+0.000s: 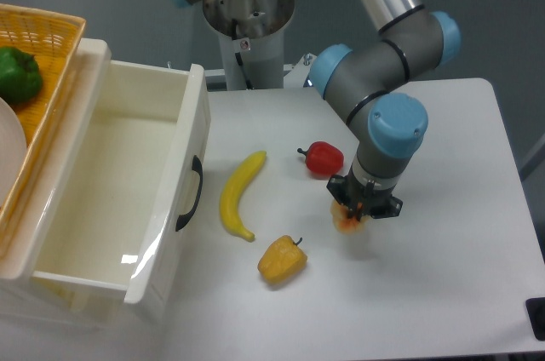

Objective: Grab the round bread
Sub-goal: 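Lift the grasped bread roll up off the table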

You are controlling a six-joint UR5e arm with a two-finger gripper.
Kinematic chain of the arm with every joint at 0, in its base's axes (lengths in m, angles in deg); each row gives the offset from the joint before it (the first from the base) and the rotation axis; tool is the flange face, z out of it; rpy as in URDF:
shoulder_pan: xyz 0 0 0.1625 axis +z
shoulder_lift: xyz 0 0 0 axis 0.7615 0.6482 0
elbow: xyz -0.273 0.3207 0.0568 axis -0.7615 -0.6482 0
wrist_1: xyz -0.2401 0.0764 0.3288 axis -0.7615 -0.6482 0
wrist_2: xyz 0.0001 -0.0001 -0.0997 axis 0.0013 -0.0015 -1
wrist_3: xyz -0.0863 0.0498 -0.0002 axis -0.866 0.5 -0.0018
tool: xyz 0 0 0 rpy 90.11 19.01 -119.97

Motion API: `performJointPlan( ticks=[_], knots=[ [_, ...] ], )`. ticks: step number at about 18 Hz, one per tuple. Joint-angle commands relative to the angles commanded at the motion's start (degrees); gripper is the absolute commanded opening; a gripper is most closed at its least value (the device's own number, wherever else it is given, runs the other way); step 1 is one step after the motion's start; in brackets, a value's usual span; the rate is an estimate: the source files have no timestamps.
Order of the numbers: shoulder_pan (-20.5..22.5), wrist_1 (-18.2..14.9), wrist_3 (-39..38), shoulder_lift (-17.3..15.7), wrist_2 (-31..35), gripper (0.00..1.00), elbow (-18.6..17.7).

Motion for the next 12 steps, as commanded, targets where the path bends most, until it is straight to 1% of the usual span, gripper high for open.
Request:
performJointPlan(
  ticks=[3, 7, 12],
  knots=[
    [0.79, -0.36, 1.24, -1.23, -0.79, 0.0, 0.0],
    [1.76, -2.02, 3.7, -2.02, -1.06, 0.0, 0.0],
    [2.29, -3.17, 5.37, -2.47, -1.06, 0.0, -0.62]
  ],
)
